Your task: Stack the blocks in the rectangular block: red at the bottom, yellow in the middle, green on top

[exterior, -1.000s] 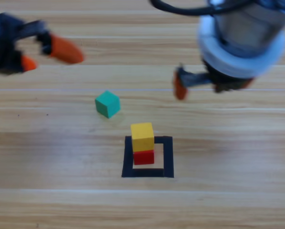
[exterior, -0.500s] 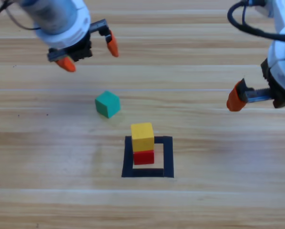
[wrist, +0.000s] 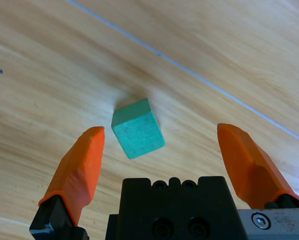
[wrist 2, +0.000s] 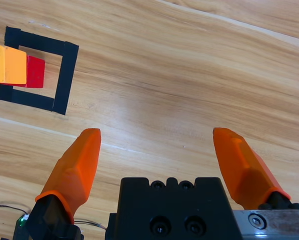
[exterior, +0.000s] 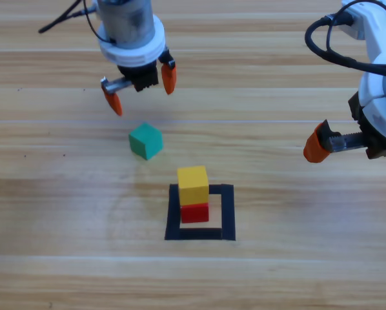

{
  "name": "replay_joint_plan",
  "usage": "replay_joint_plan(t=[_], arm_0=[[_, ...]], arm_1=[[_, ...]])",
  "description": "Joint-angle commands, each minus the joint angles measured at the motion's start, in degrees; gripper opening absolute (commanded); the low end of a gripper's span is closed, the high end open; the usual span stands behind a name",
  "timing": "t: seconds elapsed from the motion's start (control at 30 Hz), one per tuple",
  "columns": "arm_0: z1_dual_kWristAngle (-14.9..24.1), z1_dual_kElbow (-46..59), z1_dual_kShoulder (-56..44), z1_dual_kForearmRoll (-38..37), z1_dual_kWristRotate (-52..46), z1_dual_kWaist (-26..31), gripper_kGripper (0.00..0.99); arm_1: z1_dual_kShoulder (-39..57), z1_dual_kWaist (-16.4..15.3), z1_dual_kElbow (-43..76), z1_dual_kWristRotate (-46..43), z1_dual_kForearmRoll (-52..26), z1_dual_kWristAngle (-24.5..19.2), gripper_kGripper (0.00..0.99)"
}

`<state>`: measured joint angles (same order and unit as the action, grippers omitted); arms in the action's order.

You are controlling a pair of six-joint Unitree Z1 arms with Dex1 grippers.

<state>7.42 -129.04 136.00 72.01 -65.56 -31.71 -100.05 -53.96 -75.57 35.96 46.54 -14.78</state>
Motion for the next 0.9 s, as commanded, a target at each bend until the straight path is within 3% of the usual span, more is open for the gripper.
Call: replay_joint_plan(t=[0.03,0.5,0.9], arm_0=[[0.1,0.0,3.3,1.3,-6.0,-2.8,0.959],[2.2,3.7,3.1,2.3,-15.1,-4.4,0.96],[0.6,3.7,5.8,2.0,-18.3,-4.2,0.96]], arm_1=[[0.8,1.6,1.3,-0.2,-1.2,1.4,0.986],[-0.6,1.6,1.3,-0.2,-1.4,3.8,0.986],[-1.3,1.6,1.4,-1.0,-2.2,5.3,0.986]])
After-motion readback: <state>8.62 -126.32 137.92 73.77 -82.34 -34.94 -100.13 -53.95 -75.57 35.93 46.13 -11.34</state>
